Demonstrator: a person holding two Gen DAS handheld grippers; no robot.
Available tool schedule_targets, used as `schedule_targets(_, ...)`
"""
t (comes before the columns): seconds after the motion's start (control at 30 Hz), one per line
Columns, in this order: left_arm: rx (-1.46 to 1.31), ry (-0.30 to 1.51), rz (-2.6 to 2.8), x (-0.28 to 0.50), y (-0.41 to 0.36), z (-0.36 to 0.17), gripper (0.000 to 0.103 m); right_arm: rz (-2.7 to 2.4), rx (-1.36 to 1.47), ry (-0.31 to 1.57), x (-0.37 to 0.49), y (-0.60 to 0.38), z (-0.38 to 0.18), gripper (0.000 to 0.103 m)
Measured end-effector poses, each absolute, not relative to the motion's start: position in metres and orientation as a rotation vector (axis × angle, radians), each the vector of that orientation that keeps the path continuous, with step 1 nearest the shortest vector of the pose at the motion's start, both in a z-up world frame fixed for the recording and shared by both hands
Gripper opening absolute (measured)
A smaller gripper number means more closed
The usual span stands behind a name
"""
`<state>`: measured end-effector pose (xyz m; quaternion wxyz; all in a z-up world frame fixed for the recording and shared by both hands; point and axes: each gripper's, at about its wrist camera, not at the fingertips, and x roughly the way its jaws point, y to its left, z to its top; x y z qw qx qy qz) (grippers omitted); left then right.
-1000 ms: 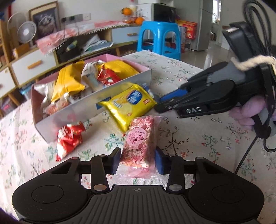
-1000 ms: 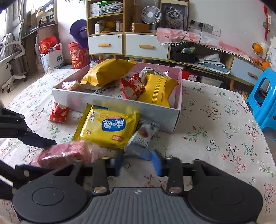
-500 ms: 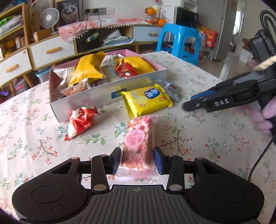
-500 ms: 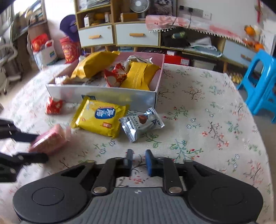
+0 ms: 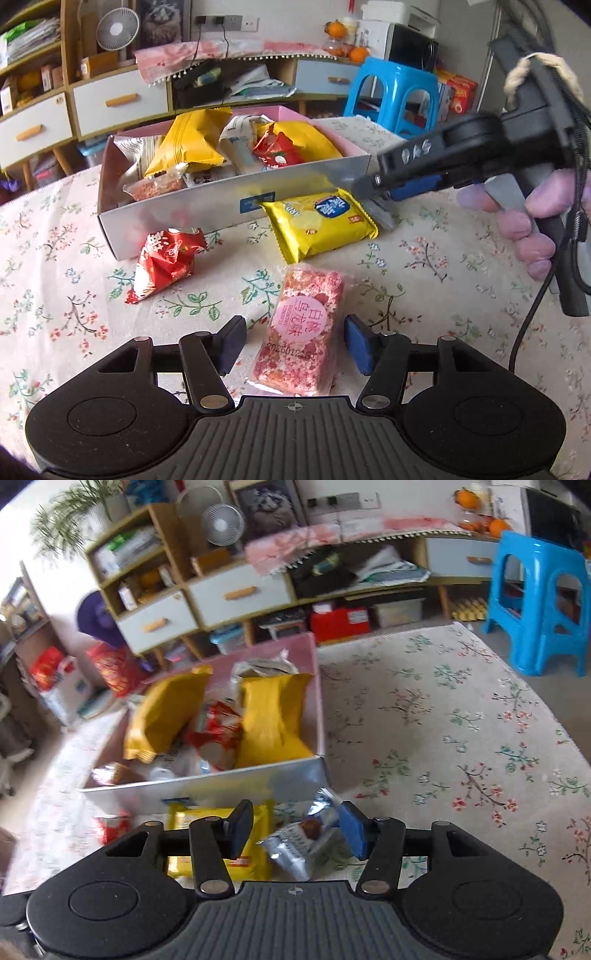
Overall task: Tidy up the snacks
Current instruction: 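Carry the pink rice-cake pack and silver packet into the box and open both tools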
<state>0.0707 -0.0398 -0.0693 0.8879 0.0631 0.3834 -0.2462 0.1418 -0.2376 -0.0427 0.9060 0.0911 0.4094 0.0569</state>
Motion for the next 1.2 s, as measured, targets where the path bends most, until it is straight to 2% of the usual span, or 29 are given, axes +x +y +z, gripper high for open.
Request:
schedule_targets(0.07, 0.128, 0.804, -0.496, 0.069, -0.038, -0.069, 0.056, 0.106, 0.151, 0.89, 0.141, -0.237, -0.05, 0.031)
schedule_targets(0.2, 0.115, 0.82, -0.474, 0.069, -0.033, -0.066, 0.05, 0.108, 0.083, 0.883, 0.129, -0.241, -0.051, 0.022)
schedule_targets(0.47, 0.097, 0.833, -0.471, 0.069, -0.033, -0.063, 0.033, 0.136, 0.041, 0.871, 0.119, -0.242, -0.049, 0.011)
schedule_targets(0.6, 0.105, 0.831, -0.441, 0.067, -0.033, -0.061, 0.03, 0.16, 0.038, 0.871, 0.116, -0.239, -0.043, 0.01)
schedule_targets(1.2, 0.079, 0.831, -0.353, 0.071, -0.025, -0.033, 0.03, 0.198, 0.035, 0.838, 0.103, -0.218, 0.001, 0.01)
